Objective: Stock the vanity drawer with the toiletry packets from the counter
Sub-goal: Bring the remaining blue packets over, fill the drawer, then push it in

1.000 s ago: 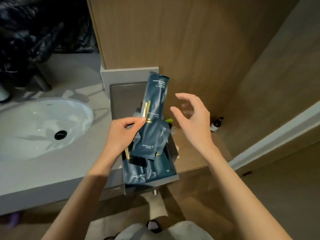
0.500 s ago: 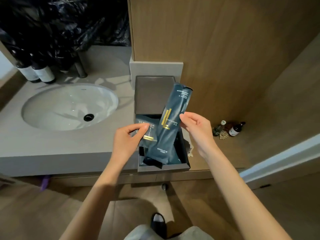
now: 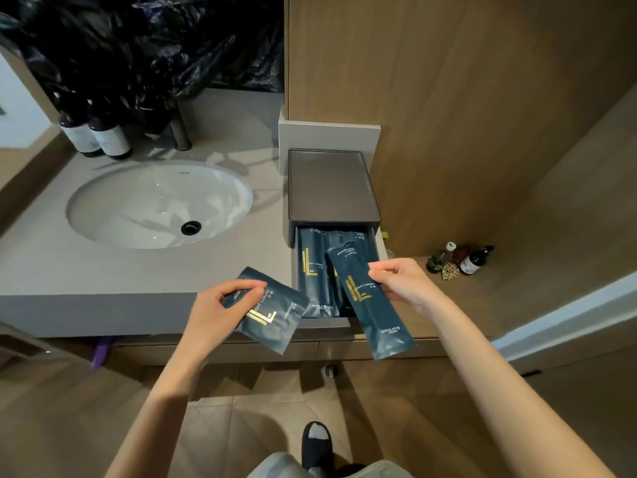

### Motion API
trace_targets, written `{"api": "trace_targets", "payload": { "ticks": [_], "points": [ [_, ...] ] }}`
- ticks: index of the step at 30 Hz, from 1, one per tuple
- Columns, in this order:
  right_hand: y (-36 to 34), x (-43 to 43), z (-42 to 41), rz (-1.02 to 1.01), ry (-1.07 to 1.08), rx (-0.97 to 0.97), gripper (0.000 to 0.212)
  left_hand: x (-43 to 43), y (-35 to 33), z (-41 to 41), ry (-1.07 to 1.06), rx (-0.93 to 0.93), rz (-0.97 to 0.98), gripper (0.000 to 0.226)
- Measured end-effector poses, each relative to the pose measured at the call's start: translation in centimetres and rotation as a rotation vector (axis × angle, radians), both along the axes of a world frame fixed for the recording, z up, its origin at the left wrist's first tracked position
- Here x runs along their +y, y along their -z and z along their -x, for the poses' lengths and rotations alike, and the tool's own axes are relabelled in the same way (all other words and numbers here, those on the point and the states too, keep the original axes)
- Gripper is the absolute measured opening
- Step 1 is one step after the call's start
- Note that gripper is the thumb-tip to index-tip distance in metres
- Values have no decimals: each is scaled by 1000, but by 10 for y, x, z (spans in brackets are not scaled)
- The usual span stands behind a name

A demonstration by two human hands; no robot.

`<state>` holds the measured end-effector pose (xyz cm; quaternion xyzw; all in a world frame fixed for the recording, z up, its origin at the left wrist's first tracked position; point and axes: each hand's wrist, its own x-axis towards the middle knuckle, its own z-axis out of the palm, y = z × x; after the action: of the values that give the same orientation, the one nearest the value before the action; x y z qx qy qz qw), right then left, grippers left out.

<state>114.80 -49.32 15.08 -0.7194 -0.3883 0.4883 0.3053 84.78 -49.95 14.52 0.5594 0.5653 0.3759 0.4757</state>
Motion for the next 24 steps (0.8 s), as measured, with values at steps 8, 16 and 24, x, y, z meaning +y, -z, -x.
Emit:
{"api": "trace_targets", "payload": {
  "ticks": [8,16,24],
  "points": [
    [33,48,33,-52,196,-56,31,3,9,-10,151,71,-29,17],
    [51,64,43,-170,274,-215,34,11,10,-12,165,77,-35,16],
    [63,65,57,-289,291,-307,43,18,10,-15,136,55,-25,15]
  ]
}}
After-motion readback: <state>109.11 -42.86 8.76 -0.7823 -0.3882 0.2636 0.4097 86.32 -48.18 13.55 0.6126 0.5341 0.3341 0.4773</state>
